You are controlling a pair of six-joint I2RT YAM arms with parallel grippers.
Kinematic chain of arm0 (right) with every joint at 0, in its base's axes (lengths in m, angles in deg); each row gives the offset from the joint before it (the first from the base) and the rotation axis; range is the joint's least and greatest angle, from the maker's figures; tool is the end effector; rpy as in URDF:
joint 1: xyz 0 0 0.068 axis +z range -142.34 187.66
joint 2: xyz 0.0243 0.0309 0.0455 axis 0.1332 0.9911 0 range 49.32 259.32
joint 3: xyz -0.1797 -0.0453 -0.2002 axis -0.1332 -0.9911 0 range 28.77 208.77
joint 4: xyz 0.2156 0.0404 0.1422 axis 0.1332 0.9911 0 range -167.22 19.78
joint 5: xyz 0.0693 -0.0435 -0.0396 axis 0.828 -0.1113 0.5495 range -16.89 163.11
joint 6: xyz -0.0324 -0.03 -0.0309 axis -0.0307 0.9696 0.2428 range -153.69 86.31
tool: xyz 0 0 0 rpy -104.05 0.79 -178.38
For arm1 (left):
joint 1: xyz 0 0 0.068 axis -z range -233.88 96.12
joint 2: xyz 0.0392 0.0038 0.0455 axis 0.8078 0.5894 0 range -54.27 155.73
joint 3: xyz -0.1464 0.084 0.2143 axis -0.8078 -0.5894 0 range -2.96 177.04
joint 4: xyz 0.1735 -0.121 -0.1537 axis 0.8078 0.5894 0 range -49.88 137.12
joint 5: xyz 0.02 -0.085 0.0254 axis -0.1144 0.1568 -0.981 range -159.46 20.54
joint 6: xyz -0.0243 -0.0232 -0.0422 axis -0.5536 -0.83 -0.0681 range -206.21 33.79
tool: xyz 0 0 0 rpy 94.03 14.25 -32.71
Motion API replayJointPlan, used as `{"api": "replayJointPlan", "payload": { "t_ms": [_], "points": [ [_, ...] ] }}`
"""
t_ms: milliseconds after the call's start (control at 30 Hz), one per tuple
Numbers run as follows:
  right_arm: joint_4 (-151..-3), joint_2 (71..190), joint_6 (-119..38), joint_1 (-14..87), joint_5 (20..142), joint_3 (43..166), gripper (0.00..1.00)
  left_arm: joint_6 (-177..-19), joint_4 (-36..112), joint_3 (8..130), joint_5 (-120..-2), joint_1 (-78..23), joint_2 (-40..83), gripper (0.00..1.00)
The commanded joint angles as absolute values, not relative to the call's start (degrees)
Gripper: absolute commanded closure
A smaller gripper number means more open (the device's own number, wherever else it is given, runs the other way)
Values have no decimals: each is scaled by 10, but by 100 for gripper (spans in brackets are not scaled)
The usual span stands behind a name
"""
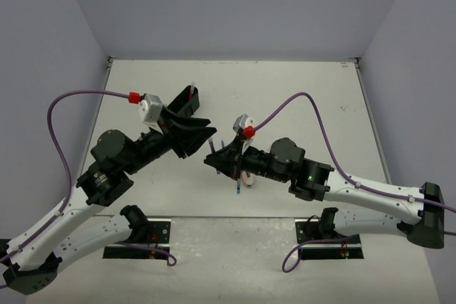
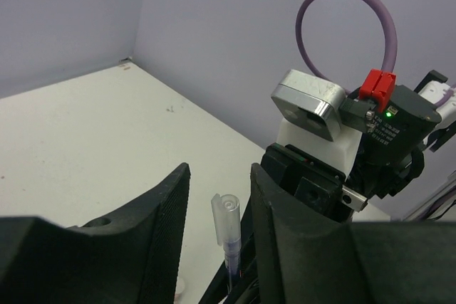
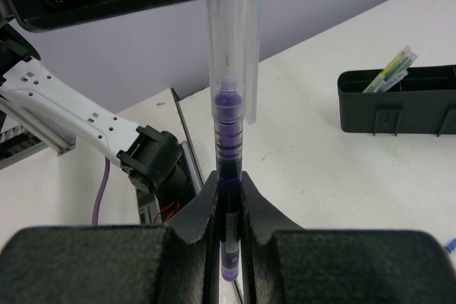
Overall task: Sort the stationery into containers
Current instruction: Close the pen cap on the pen.
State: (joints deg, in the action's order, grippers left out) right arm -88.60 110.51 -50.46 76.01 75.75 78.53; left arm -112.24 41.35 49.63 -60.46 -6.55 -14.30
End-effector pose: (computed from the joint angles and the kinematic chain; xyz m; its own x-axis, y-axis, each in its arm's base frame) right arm 0.0923 0.2370 0.3550 -0.2731 0.0932 -0.9575 -0.9052 0.3121 0.2886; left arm 0.0981 -0.1145 0.4167 -0.2440 -0.3747 -0.8944 0.8047 0.4364 -0.4024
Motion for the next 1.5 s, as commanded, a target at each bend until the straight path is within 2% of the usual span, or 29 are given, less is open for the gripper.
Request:
{"api": "replayJointPlan", "payload": {
  "t_ms": [0, 133, 200, 300, 333, 433, 767, 967, 1067, 1233, 1367, 1467],
  "points": [
    [-890, 1090, -491, 763, 743, 792, 100, -1115, 389, 491, -568, -66, -138, 61],
    [-889, 1090, -490, 763, 742, 795, 100, -1117, 386, 486, -561, -66, -134, 63],
    [-889, 1089, -490, 763, 739, 796, 100, -1119, 383, 479, -558, -65, -132, 73],
    [-887, 1090, -489, 763, 738, 802, 100, -1122, 380, 473, -550, -65, -132, 78],
    [-886, 1089, -487, 763, 736, 805, 100, -1123, 377, 472, -546, -66, -130, 86],
    [-888, 1084, -486, 763, 732, 813, 100, -1130, 373, 463, -536, -65, -127, 100],
    [-875, 1068, -445, 756, 671, 884, 100, -1175, 412, 424, -525, -65, -100, 100],
    [-908, 1083, -443, 736, 656, 961, 100, -1232, 312, 340, -493, -62, -92, 100],
    [-899, 1101, -464, 696, 698, 1022, 100, -1249, 279, 301, -491, -44, -87, 100],
    [-890, 1137, -485, 672, 701, 1103, 100, -1260, 239, 257, -509, 5, -69, 100],
    [-896, 1137, -484, 671, 704, 1062, 100, -1253, 247, 255, -532, 20, -66, 100],
    [-913, 1113, -474, 671, 728, 944, 100, -1219, 354, 317, -616, 20, -97, 100]
  ]
}}
